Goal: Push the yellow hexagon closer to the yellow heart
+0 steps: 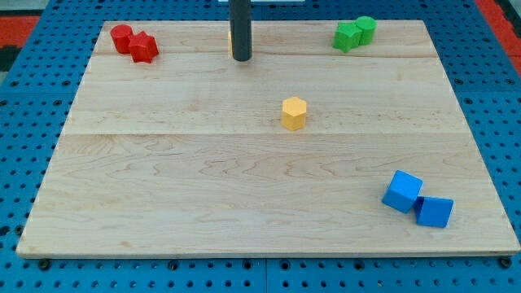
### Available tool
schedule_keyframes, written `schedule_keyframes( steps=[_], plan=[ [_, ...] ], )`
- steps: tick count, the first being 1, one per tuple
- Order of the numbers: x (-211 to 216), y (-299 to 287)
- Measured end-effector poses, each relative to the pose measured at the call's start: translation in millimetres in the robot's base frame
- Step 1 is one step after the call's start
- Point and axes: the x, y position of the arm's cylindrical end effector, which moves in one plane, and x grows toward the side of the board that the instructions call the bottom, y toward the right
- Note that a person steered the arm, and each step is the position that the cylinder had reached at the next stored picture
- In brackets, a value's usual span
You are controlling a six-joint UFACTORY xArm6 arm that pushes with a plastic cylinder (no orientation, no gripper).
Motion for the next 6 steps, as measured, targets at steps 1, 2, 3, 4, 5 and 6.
schedule_keyframes(
  steps=[1, 2, 3, 4, 5, 6],
  plan=[
    [-22, 2],
    [-42, -21],
    [-17, 15],
    [59, 96],
    [139, 165],
    [155, 138]
  ],
)
